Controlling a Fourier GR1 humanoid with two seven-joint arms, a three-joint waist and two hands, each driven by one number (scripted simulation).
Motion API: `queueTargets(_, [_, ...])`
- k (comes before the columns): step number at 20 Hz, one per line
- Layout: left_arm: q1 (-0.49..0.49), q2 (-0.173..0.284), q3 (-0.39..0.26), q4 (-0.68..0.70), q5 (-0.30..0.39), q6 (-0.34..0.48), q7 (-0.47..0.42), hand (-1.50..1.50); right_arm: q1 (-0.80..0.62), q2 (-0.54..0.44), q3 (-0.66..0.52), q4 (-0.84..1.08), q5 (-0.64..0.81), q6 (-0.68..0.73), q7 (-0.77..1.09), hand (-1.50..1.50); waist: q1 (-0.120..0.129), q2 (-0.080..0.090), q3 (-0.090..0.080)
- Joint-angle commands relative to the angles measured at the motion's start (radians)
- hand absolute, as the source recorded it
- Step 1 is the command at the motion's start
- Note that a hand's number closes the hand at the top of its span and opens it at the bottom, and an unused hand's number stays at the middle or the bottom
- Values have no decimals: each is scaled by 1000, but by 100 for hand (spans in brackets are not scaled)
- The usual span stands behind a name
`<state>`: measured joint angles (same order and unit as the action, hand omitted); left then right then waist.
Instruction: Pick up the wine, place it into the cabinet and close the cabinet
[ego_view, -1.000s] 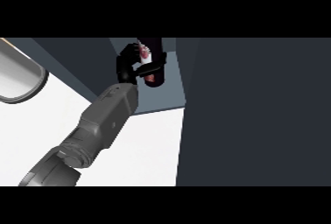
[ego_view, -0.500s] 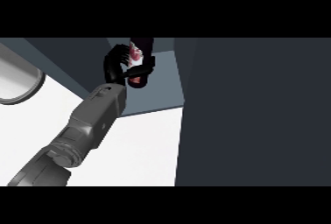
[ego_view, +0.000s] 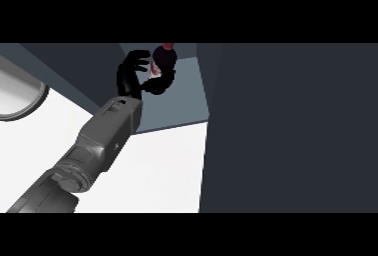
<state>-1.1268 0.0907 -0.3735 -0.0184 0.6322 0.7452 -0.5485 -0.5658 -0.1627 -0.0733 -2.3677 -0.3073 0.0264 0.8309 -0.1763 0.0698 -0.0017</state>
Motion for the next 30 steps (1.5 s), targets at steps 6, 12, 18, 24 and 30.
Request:
queueTargets(6, [48, 54, 6, 17, 2, -59, 27, -150, 3, 0, 5, -33, -1, -13, 20, -150, 8, 0, -4])
queueTargets(12, [11, 70, 2, 17, -5, -76, 30, -150, -16, -3, -7, -24, -15, -17, 21, -150, 15, -4, -3])
queueTargets(18, [-1, 83, -41, 16, -49, -201, 31, -150, -29, -2, -8, -10, -11, -23, 19, -150, 38, -13, -2])
queueTargets(24, [4, 63, -1, -90, -10, -413, -73, -150, -18, -11, -18, -41, -11, -45, 57, -150, 70, -37, -3])
queueTargets(30, [-12, 4, 86, -185, 65, -572, -156, -150, 31, -21, -27, -61, 5, -53, 60, -150, 123, -59, 0])
